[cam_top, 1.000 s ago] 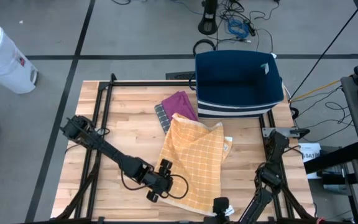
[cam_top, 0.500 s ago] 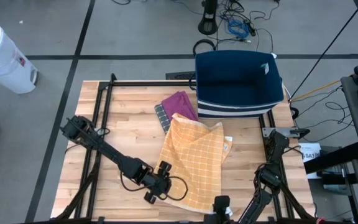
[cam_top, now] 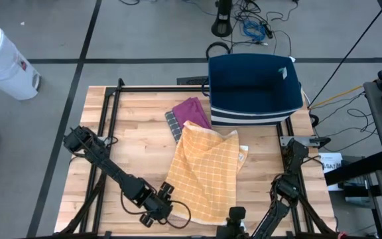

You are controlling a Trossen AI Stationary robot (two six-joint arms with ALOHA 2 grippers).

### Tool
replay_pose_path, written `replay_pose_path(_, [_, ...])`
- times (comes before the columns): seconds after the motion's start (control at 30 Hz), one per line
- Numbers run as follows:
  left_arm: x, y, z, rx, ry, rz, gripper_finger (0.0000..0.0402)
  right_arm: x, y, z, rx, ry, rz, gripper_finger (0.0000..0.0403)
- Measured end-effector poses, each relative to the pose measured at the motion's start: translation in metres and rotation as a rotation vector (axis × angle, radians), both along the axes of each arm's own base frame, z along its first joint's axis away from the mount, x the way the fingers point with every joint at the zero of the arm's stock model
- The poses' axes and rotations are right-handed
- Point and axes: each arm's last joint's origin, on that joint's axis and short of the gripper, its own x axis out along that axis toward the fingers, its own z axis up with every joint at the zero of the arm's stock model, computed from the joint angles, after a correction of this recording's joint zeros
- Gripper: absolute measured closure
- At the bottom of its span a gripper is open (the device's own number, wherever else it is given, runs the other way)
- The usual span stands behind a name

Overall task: Fold towel
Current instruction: Fold the orange checkered towel

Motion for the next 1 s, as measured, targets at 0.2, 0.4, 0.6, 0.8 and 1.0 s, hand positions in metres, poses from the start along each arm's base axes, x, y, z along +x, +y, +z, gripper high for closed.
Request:
replay_pose_path(0.2, [-0.012, -0.014, 0.0, 0.063, -0.054, 0.027, 0.0188, 0.003, -0.003, 0.0, 0.001, -0.009, -0.025, 0.0401])
replay_pose_path(0.4, [-0.02, -0.02, -0.001, 0.116, -0.077, 0.058, 0.0188, 0.005, -0.004, 0.0, 0.001, -0.007, -0.028, 0.0402])
replay_pose_path(0.6, [-0.018, -0.021, -0.013, 0.137, -0.056, 0.086, 0.0188, 0.005, -0.004, 0.0, 0.0, -0.008, -0.029, 0.0402])
replay_pose_path(0.8, [-0.014, -0.024, -0.037, 0.158, 0.005, 0.1, 0.0188, 0.004, -0.004, 0.0, 0.006, -0.01, -0.039, 0.0403])
replay_pose_path(1.0, [-0.01, -0.018, -0.039, 0.197, -0.025, 0.164, 0.0189, 0.004, -0.004, 0.0, 0.011, -0.01, -0.042, 0.0403])
